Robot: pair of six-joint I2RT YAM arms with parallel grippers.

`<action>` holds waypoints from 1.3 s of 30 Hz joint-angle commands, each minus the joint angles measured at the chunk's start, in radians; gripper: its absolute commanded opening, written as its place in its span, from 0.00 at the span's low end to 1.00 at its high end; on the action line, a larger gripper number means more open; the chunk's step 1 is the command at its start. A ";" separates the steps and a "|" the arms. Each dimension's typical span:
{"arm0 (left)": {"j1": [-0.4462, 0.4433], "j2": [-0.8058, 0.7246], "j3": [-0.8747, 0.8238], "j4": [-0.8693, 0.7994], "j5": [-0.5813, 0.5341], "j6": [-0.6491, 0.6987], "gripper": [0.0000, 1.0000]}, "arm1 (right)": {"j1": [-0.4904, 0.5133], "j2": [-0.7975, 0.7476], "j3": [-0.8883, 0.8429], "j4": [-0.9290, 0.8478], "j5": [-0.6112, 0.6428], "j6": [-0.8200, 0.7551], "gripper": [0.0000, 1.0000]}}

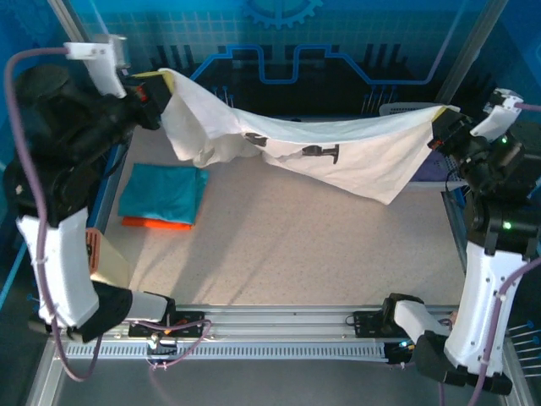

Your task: Fold and stack the t-shirts

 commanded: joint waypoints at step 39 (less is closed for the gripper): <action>0.027 0.115 -0.974 0.771 -0.045 -0.066 0.00 | 0.020 0.167 -0.548 0.155 0.211 -0.053 0.00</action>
